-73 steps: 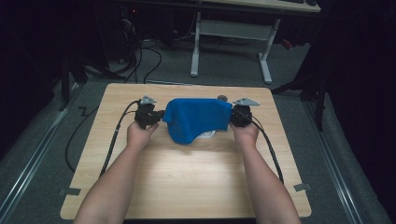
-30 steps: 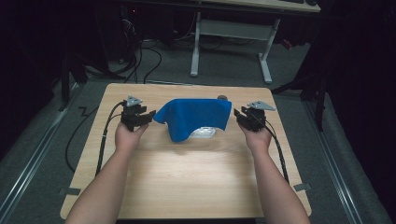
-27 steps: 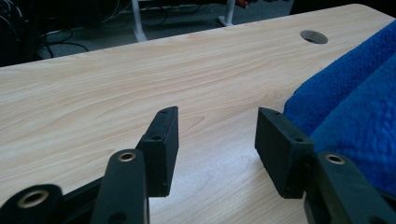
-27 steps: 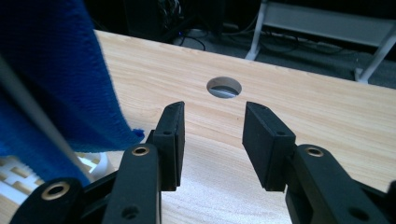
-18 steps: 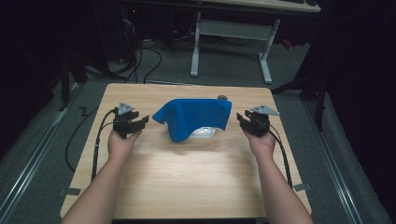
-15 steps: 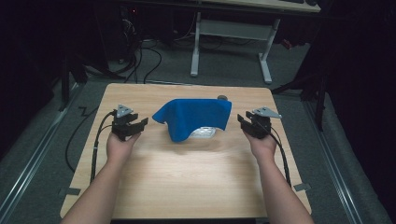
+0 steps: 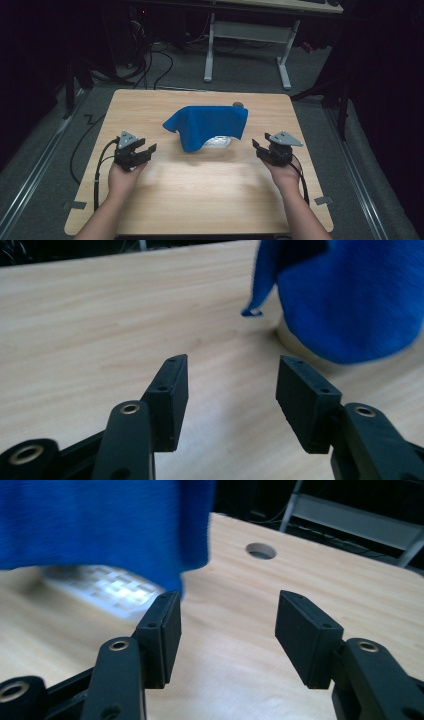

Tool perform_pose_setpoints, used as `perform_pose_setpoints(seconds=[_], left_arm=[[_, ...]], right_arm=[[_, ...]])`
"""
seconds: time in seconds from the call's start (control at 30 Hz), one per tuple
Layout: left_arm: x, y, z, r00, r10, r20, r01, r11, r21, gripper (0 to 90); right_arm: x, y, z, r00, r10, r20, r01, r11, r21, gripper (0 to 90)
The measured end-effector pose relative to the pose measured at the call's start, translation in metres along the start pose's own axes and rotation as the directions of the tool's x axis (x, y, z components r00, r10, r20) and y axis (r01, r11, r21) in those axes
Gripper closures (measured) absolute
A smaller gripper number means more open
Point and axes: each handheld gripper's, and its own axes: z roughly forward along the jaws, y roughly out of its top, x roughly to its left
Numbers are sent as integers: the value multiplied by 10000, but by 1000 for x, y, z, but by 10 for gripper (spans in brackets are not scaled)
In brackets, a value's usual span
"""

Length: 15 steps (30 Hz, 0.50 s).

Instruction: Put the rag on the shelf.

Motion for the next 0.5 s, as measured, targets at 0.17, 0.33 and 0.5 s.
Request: perform_pose_setpoints(seconds=[0.17, 0.33, 0.5], left_arm=[[-19, -13, -17, 9992, 366, 175, -368, 9993, 111, 461], [-41, -21, -32, 9986, 306, 440, -307, 9995, 19, 460], [-75, -27, -35, 9953, 281, 926, -281, 9996, -14, 452]], right_arm=[[14, -4, -19, 9993, -108, -349, 109, 9999, 28, 423], [35, -12, -38, 9983, -277, -511, 280, 9996, 44, 396], [64, -20, -53, 9948, -563, -846, 568, 9984, 37, 373]])
